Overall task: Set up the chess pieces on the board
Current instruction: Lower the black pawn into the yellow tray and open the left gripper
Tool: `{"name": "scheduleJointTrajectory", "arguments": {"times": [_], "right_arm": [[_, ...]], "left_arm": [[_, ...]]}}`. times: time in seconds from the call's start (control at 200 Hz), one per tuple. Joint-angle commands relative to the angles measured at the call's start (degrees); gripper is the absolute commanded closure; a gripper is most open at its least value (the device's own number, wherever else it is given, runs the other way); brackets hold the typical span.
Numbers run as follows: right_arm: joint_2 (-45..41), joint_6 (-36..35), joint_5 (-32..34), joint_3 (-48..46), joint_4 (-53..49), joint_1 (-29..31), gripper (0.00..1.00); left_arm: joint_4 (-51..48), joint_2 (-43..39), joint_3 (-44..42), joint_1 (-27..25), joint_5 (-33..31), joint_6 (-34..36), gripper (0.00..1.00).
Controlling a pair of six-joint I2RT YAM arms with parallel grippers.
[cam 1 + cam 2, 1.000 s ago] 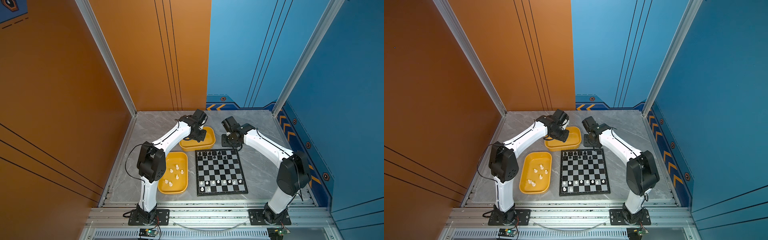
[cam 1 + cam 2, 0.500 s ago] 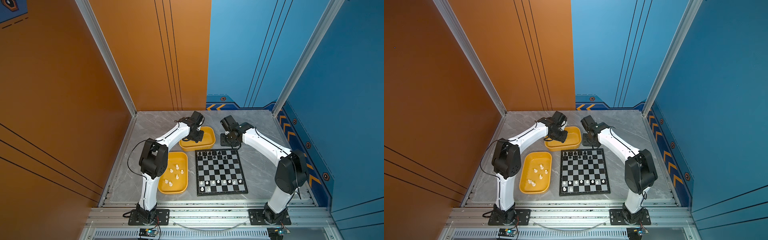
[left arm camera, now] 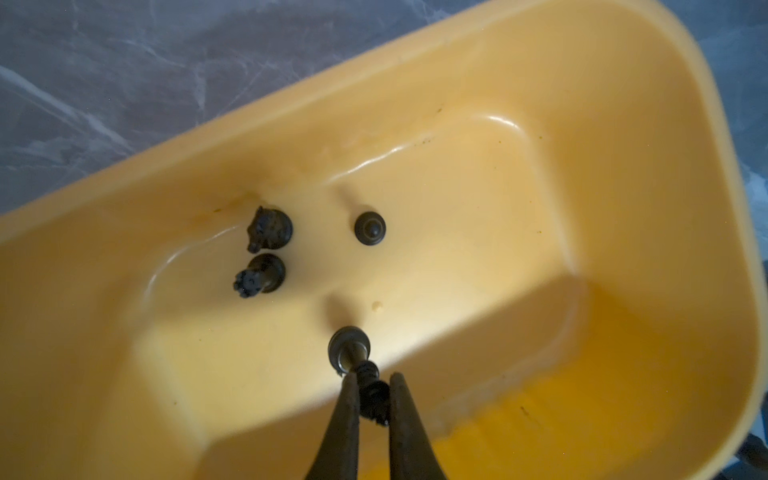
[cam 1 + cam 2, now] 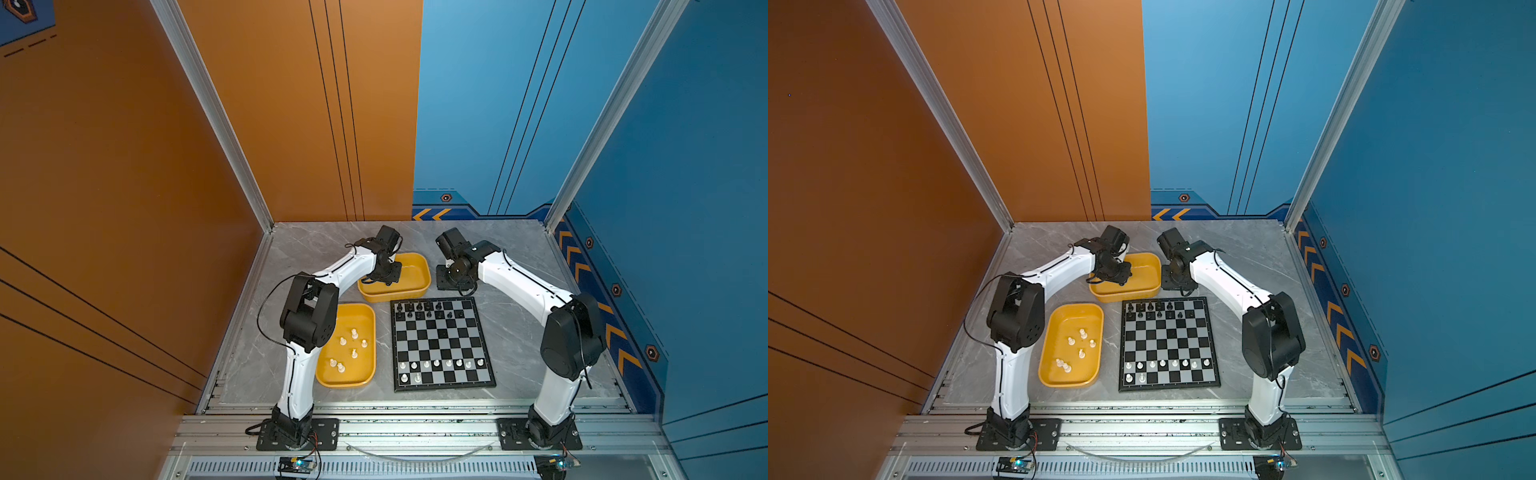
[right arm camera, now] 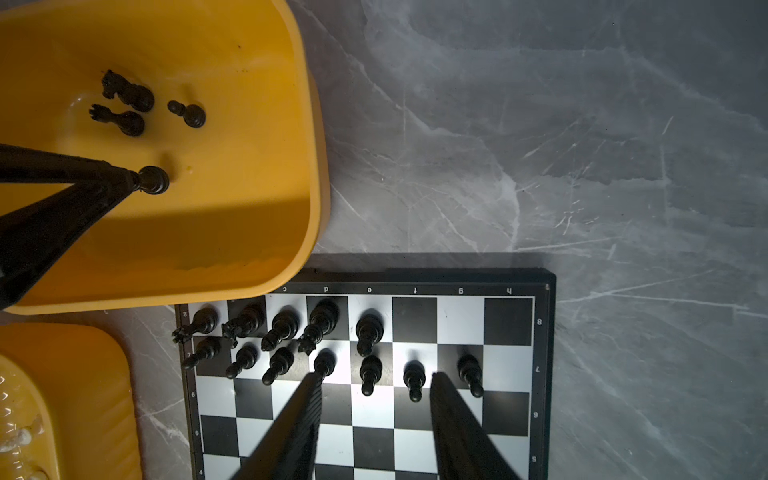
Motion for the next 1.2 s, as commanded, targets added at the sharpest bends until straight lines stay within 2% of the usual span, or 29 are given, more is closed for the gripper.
{"name": "scheduleJointTrajectory", "arguments": {"times": [0.0,0.466,0.696,1.192], "right_arm": [[1.53,-1.13,-0.22,2.01,-2.66,0.28,0.53],[2.93,-0.44,-0.14,3.43,-3.59,0.28,0.51],[2.88,-0.09,0.04,3.78,-3.97,0.37,0.48],[3.43,-0.41,-0.22,4.23,-4.75,1.18,0.48]], "left_arm": [[1.51,1.28,-0.59,1.05,0.29,0.45,1.0],[1.59,2.52,-0.06,2.52,3.52,0.45,0.95],[2.01,2.7,-0.5,3.15,4.79,0.54,0.83],[2.11,1.32,-0.1,3.38,6.47,0.82,0.73]]}}
